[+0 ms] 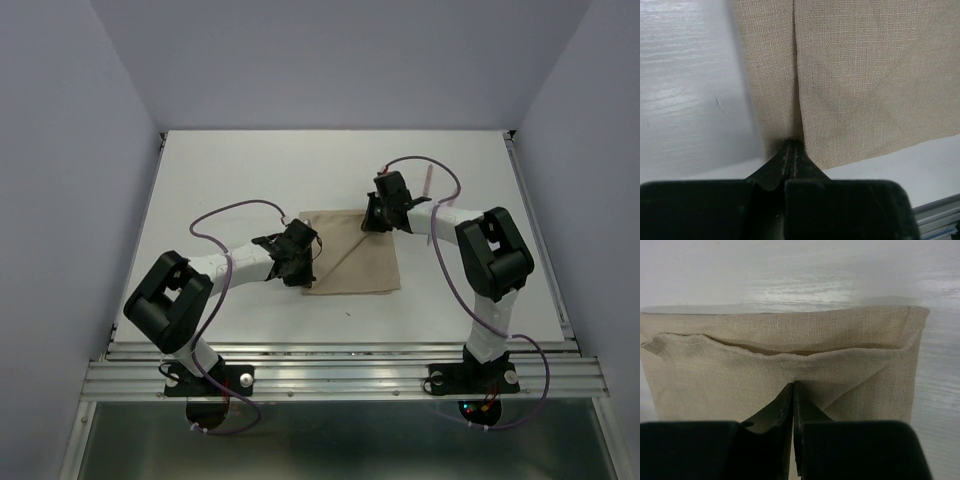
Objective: Fold the napkin into a case and place the utensils inside
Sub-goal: Smooth out the upper triangle-folded napkin at the center of the board.
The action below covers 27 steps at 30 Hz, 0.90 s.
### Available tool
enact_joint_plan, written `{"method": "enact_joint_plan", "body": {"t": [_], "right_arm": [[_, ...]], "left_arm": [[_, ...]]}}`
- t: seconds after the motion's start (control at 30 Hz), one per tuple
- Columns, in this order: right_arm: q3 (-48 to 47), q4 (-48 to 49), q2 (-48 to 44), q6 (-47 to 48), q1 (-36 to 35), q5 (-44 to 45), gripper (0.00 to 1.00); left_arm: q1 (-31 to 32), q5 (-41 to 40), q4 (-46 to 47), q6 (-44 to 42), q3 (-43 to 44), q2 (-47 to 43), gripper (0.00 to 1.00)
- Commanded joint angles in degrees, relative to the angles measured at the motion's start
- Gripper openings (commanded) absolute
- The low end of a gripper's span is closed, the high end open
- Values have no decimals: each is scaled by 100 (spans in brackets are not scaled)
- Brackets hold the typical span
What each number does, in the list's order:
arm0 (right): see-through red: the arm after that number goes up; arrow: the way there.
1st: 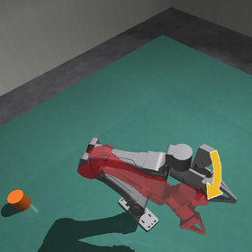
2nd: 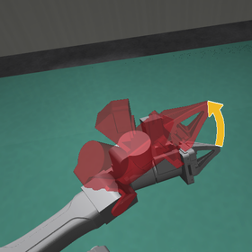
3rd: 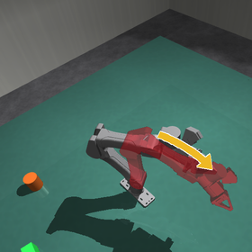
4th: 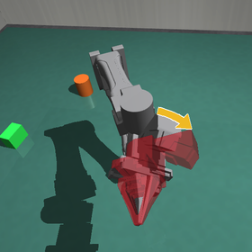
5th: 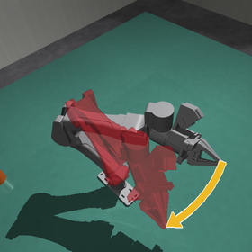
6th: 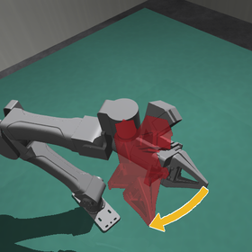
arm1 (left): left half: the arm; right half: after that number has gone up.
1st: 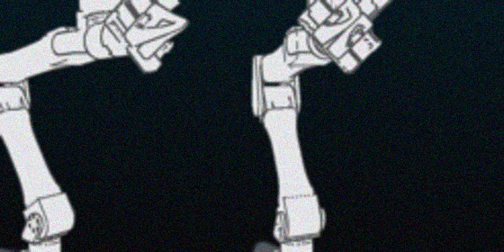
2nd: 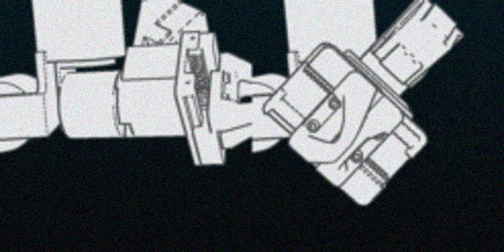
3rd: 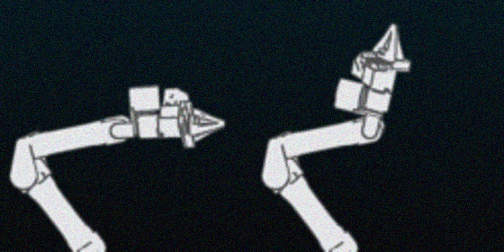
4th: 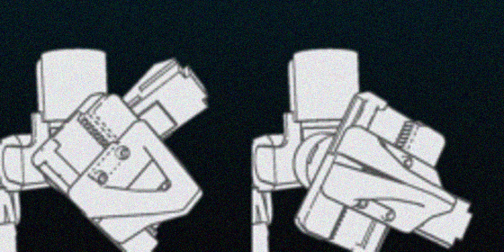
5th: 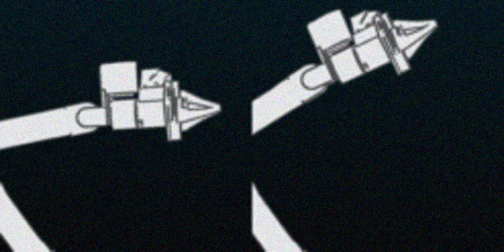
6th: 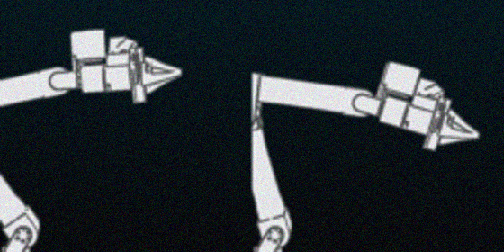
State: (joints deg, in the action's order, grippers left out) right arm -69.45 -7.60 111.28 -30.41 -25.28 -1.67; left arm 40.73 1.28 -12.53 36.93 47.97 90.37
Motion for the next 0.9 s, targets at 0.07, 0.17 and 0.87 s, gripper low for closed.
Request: {"method": "enact_joint_plan", "body": {"t": [0.07, 0.17, 0.87], "right_arm": [[-34, 153, -54, -26, -3, 141, 8], [45, 101, -151, -17, -3, 299, 8], [529, -541, -1864, 70, -3, 1160, 28]], "left_arm": [[-4, -66, 6, -124, -51, -160, 0], [-4, -66, -38, -186, -33, -212, 0], [172, -637, -864, -195, 335, -1284, 0]]}}
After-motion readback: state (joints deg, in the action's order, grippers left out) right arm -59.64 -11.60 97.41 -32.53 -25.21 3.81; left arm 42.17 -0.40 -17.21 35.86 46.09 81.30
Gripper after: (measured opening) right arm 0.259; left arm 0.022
